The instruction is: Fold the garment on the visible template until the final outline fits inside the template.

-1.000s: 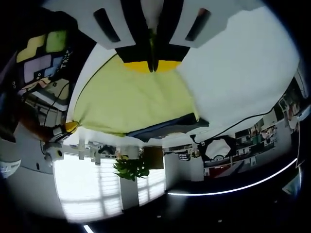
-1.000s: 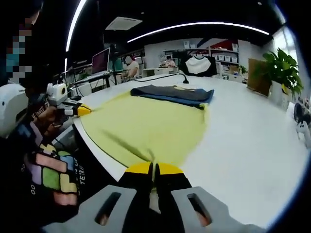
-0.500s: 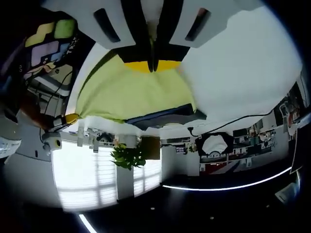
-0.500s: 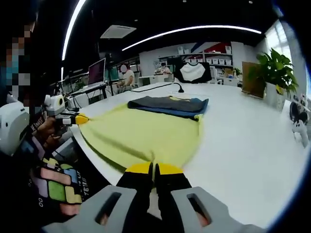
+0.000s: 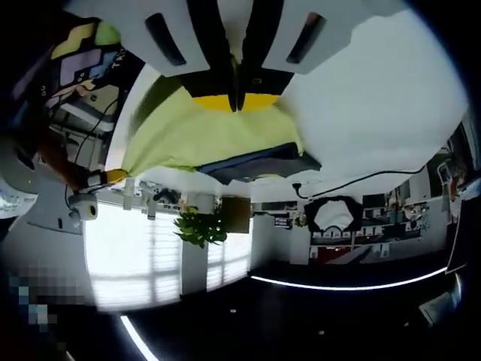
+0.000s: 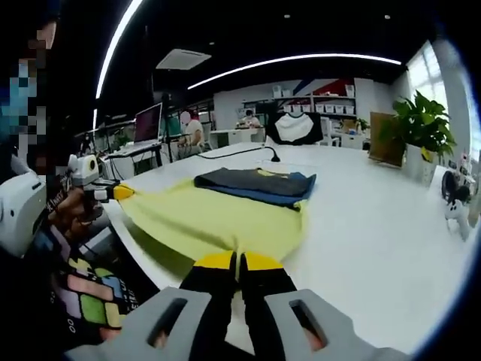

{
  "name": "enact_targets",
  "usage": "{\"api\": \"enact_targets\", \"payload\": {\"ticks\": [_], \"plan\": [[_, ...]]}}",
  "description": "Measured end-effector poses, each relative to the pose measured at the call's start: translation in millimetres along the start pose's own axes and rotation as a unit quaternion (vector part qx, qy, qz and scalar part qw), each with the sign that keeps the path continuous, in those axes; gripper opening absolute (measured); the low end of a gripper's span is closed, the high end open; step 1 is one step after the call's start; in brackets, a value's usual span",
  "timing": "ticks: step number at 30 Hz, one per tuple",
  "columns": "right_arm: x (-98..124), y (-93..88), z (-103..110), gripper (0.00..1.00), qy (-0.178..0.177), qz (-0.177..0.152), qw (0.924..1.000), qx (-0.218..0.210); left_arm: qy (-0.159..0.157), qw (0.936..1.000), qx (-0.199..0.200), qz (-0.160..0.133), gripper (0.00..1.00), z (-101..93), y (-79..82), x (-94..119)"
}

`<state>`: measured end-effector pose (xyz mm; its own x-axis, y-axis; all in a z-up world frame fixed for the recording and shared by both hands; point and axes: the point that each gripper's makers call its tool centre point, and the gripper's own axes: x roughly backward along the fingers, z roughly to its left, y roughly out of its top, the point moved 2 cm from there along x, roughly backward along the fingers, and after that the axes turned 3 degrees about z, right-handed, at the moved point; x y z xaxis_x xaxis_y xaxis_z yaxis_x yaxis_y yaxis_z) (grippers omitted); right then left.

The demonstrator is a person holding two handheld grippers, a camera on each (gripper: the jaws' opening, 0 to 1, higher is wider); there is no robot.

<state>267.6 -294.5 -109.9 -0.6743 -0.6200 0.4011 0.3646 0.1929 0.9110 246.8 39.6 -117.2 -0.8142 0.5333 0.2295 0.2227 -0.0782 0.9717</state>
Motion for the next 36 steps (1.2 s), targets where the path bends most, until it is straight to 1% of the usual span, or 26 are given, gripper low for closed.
{"api": "enact_targets", "payload": {"ticks": [2,4,10,12,14,16,17,19,20,21,27,33,35,36], "plan": [[0,7.4,-2,0.00,-0.005,-0.016,0.9999,-0.002,-0.001,1.0000,-0.007,-0.007,0.01,1.2,7.5,-1],[-1,14.6,-4,0.00,-0.006,-0.025,0.9997,-0.003,0.002,0.9998,-0.013,-0.013,0.01,4.5,14.0,-2],[-7,40.3,-11,0.00,-0.011,-0.059,0.9981,-0.013,0.012,0.9992,-0.016,-0.036,0.01,16.4,33.8,-7],[-9,46.4,-12,0.00,-0.013,-0.065,0.9977,-0.011,0.017,0.9985,-0.023,-0.047,0.01,20.4,43.7,-10],[-11,57.5,-14,0.00,-0.016,-0.081,0.9965,-0.014,0.023,0.9974,-0.030,-0.061,0.01,24.6,55.5,-12],[-14,68.5,-16,0.00,-0.015,-0.092,0.9955,-0.021,0.031,0.9963,-0.041,-0.068,0.01,29.3,65.6,-14],[-14,73.8,-16,0.00,-0.014,-0.095,0.9952,-0.021,0.034,0.9958,-0.049,-0.070,0.01,32.2,71.4,-16],[-17,84.6,-17,0.00,-0.013,-0.103,0.9945,-0.013,0.039,0.9947,-0.054,-0.079,0.01,37.2,83.5,-17],[-18,88.8,-18,0.00,-0.016,-0.105,0.9943,-0.009,0.040,0.9943,-0.057,-0.081,0.01,37.9,86.2,-17],[-20,94.3,-19,0.00,-0.019,-0.107,0.9941,-0.005,0.042,0.9934,-0.064,-0.085,0.01,39.7,92.6,-18],[-30,114.8,-26,0.00,-0.033,-0.123,0.9919,0.007,0.049,0.9913,-0.084,-0.089,0.01,47.8,109.0,-26],[-34,132.3,-31,0.00,-0.039,-0.144,0.9889,-0.001,0.054,0.9892,-0.095,-0.098,0.01,58.2,127.6,-35],[-38,137.0,-35,0.00,-0.057,-0.135,0.9884,0.038,0.061,0.9883,-0.100,-0.098,0.01,63.2,132.2,-39],[-40,140.9,-37,0.00,-0.066,-0.138,0.9875,0.037,0.059,0.9881,-0.102,-0.099,0.01,65.3,136.1,-42]]}}
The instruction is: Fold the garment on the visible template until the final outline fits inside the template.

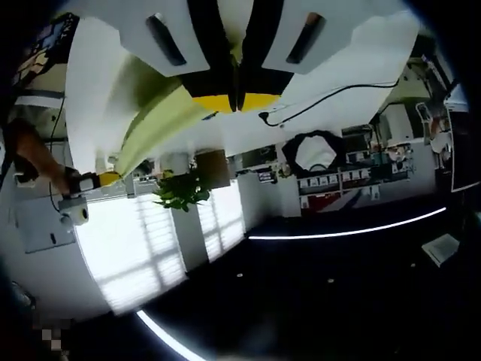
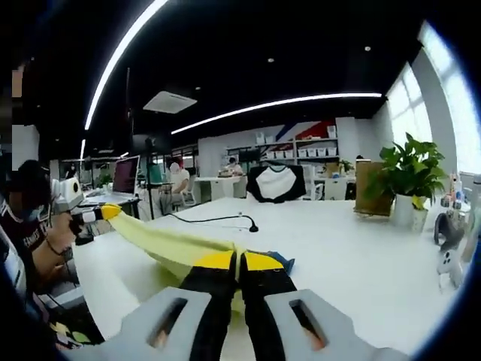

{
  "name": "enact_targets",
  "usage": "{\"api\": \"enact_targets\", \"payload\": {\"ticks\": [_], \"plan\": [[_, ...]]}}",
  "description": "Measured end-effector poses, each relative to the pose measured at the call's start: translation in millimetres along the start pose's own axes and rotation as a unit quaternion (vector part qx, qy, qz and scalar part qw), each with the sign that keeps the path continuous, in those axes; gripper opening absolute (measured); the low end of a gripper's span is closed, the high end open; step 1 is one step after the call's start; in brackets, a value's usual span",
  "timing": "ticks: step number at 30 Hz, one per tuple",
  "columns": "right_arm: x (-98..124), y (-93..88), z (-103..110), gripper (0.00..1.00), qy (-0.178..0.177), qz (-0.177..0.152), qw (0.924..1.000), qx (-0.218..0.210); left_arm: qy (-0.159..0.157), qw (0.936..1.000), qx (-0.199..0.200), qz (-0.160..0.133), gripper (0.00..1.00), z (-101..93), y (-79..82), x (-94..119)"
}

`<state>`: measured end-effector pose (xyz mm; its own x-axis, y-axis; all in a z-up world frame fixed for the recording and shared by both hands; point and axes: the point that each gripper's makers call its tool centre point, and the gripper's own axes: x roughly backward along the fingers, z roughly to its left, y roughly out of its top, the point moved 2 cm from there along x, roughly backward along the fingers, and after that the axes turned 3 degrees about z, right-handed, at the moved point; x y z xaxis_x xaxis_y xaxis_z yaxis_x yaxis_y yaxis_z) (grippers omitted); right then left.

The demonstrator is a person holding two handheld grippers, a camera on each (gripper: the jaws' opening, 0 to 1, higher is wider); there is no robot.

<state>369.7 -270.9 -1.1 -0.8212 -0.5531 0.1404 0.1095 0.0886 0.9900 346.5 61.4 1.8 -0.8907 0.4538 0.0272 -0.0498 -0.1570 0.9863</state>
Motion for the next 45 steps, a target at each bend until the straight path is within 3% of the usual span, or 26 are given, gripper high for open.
{"api": "enact_targets", "payload": {"ticks": [6,7,10,19,24,27,33,42,45], "plan": [[-17,13.1,-10,0.00,-0.015,-0.011,0.9992,0.035,0.007,0.9999,-0.014,-0.004,0.01,13.2,10.6,-21],[-23,17.8,-12,0.00,-0.019,-0.026,0.9971,0.068,0.008,0.9998,-0.017,-0.003,0.01,16.8,11.9,-26],[-34,15.9,-18,0.00,-0.037,-0.014,0.9953,0.088,0.009,0.9999,-0.015,-0.001,0.01,22.4,13.3,-36],[-67,20.3,-40,0.00,-0.048,-0.017,0.9940,0.097,0.014,0.9996,-0.021,0.016,0.02,42.9,9.8,-74],[-88,17.1,-52,0.00,-0.057,0.000,0.9904,0.126,0.017,0.9987,-0.030,0.036,0.02,54.7,2.0,-99],[-101,18.1,-61,0.00,-0.058,0.006,0.9911,0.119,0.019,0.9980,-0.038,0.047,0.02,61.4,-2.1,-113],[-131,5.6,-80,0.00,-0.061,0.037,0.9904,0.118,0.019,0.9960,-0.046,0.075,0.02,72.5,-18.2,-140],[-170,-26.9,-99,0.00,-0.069,0.096,0.9832,0.139,0.021,0.9894,-0.041,0.137,0.02,87.4,-64.0,-183],[-178,-39.6,-103,0.00,-0.072,0.116,0.9808,0.139,0.018,0.9875,-0.015,0.156,0.02,89.0,-79.8,-192]]}}
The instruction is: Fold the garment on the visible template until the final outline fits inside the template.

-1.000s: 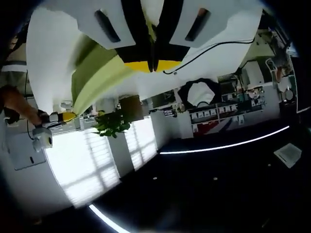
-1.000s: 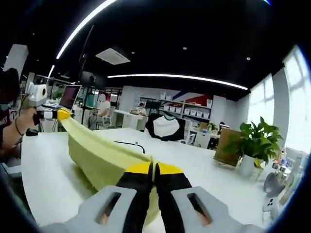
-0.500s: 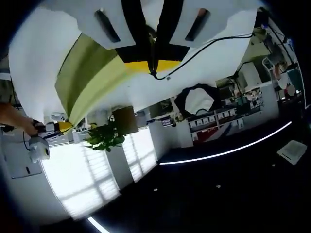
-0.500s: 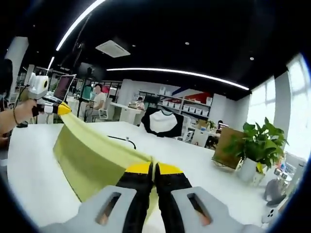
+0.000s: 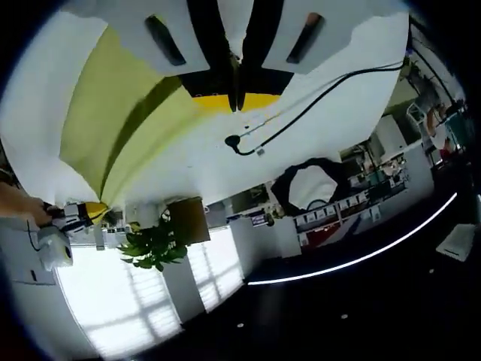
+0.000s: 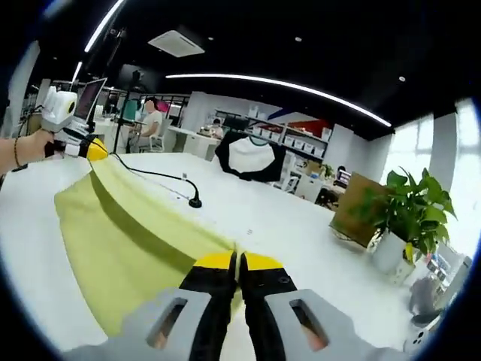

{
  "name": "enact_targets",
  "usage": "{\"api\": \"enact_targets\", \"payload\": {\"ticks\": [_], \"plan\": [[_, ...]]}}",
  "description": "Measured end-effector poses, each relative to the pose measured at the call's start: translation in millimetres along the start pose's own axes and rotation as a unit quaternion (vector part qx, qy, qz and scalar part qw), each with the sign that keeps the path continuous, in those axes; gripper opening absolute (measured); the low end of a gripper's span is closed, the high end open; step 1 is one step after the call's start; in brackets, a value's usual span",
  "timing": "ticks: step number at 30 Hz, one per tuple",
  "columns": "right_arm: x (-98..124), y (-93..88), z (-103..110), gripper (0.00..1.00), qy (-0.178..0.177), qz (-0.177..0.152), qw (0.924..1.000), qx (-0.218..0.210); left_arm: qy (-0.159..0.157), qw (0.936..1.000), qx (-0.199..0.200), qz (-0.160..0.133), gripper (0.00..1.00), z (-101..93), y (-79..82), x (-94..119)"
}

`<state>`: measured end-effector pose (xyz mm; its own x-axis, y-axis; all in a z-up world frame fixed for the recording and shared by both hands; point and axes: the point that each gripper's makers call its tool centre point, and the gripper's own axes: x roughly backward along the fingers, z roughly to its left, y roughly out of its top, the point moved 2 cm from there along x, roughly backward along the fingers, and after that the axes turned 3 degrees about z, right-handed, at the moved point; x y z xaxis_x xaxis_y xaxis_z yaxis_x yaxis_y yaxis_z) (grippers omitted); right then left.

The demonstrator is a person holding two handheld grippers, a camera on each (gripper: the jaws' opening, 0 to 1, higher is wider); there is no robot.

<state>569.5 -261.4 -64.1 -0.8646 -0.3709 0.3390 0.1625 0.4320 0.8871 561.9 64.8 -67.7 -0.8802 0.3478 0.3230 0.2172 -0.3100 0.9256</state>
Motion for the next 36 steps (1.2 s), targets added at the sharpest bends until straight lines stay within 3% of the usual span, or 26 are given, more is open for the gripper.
{"api": "enact_targets", "payload": {"ticks": [4,7,10,12,16,19,23,30,34,36], "plan": [[-19,-16.2,1,0.00,0.005,0.026,0.9996,0.014,-0.007,0.9991,-0.035,0.023,0.02,2.6,-10.6,-17],[-34,-25.0,2,0.00,0.009,0.044,0.9987,0.024,-0.010,0.9984,-0.029,0.047,0.01,3.7,-22.0,-29],[-51,-39.4,3,0.00,0.014,0.072,0.9973,0.008,-0.008,0.9979,-0.030,0.057,0.01,5.8,-29.0,-40],[-58,-48.5,5,0.00,0.017,0.085,0.9962,0.008,-0.010,0.9969,-0.013,0.077,0.02,3.7,-42.0,-46],[-64,-59.6,8,0.00,0.022,0.098,0.9946,0.025,-0.012,0.9952,-0.027,0.093,0.02,1.2,-59.1,-55],[-67,-67.8,10,0.00,0.027,0.109,0.9927,0.044,-0.016,0.9951,0.004,0.098,0.02,2.5,-68.1,-60],[-69,-74.3,10,0.00,0.032,0.113,0.9920,0.048,-0.017,0.9946,0.022,0.100,0.01,3.7,-74.4,-65],[-73,-85.5,11,0.00,0.036,0.116,0.9909,0.058,-0.014,0.9926,-0.043,0.113,0.01,-1.2,-79.9,-72],[-73,-84.5,11,0.00,0.048,0.111,0.9902,0.069,-0.017,0.9931,-0.037,0.110,0.01,0.1,-79.3,-71],[-72,-81.4,16,0.02,0.067,0.097,0.9917,0.052,-0.035,0.9942,-0.020,0.100,0.02,-4.8,-79.7,-75]]}}
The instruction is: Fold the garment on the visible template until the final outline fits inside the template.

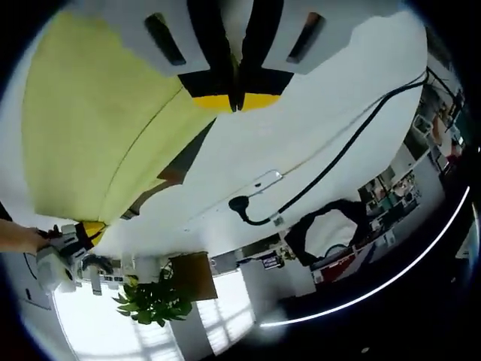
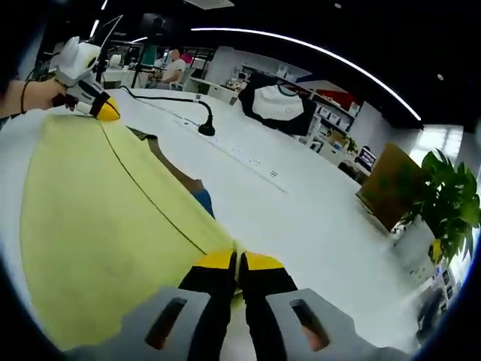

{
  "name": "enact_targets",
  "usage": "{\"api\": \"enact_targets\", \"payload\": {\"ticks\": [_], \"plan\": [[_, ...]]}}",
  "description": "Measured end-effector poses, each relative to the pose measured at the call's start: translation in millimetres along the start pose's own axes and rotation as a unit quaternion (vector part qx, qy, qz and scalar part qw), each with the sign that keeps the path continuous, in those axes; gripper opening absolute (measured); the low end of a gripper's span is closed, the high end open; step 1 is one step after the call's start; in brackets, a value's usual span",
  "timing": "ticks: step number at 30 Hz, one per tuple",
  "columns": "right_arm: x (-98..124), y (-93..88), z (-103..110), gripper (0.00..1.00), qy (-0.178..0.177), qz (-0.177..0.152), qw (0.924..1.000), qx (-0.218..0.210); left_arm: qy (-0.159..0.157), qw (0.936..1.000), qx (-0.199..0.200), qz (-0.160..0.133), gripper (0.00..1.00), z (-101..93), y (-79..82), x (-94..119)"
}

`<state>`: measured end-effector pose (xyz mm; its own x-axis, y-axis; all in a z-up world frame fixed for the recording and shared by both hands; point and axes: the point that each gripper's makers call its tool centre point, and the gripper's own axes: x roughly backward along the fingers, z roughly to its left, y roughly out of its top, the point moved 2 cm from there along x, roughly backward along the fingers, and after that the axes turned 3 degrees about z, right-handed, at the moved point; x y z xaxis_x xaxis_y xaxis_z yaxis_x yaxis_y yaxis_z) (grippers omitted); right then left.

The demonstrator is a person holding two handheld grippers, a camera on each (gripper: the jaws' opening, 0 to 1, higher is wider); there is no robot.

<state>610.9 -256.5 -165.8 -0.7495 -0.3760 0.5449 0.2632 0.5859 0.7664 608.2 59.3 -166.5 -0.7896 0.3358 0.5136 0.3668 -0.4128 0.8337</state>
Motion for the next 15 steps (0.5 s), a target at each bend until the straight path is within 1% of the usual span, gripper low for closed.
{"api": "enact_targets", "payload": {"ticks": [1,2,3,4,5,6,7,9,10,11,12,13,14,15], "plan": [[0,-0.1,-2,0.05,-0.005,0.000,0.9999,0.009,-0.005,0.9998,-0.018,-0.006,0.02,-0.7,3.1,0],[0,0.6,-5,0.08,-0.012,0.001,0.9997,0.020,0.001,0.9984,-0.056,-0.003,0.04,1.3,5.0,2],[1,1.9,-9,0.13,-0.022,-0.001,0.9993,0.029,0.011,0.9970,-0.076,-0.008,0.06,3.1,7.4,3],[3,3.5,-11,0.21,-0.023,-0.009,0.9993,0.028,0.009,0.9955,-0.094,-0.008,0.09,1.6,9.0,4],[5,7.2,-13,0.26,-0.021,-0.024,0.9992,0.023,0.005,0.9948,-0.101,-0.009,0.14,0.3,10.1,6],[9,12.6,-15,0.30,-0.017,-0.047,0.9987,0.010,0.002,0.9940,-0.108,-0.021,0.18,-0.1,14.7,9],[13,16.1,-18,0.34,-0.014,-0.062,0.9979,0.011,-0.007,0.9930,-0.114,-0.029,0.21,-1.4,18.4,12],[22,20.0,-21,0.39,-0.012,-0.082,0.9963,0.025,-0.033,0.9898,-0.130,-0.047,0.22,-5.8,26.9,20],[27,24.1,-20,0.42,0.001,-0.096,0.9946,0.039,-0.047,0.9855,-0.154,-0.054,0.22,-7.9,31.3,25],[31,27.1,-19,0.42,0.008,-0.105,0.9932,0.049,-0.051,0.9826,-0.171,-0.052,0.23,-7.8,32.7,28],[35,28.3,-19,0.43,0.015,-0.109,0.9918,0.064,-0.057,0.9780,-0.194,-0.050,0.24,-7.3,33.9,32],[35,27.0,-17,0.43,0.028,-0.105,0.9913,0.074,-0.065,0.9755,-0.204,-0.051,0.25,-8.1,34.4,35],[35,22.7,-16,0.44,0.038,-0.093,0.9915,0.083,-0.070,0.9737,-0.210,-0.052,0.26,-7.8,34.7,36],[34,18.7,-16,0.46,0.038,-0.079,0.9919,0.091,-0.081,0.9713,-0.217,-0.053,0.27,-9.2,34.2,37]]}}
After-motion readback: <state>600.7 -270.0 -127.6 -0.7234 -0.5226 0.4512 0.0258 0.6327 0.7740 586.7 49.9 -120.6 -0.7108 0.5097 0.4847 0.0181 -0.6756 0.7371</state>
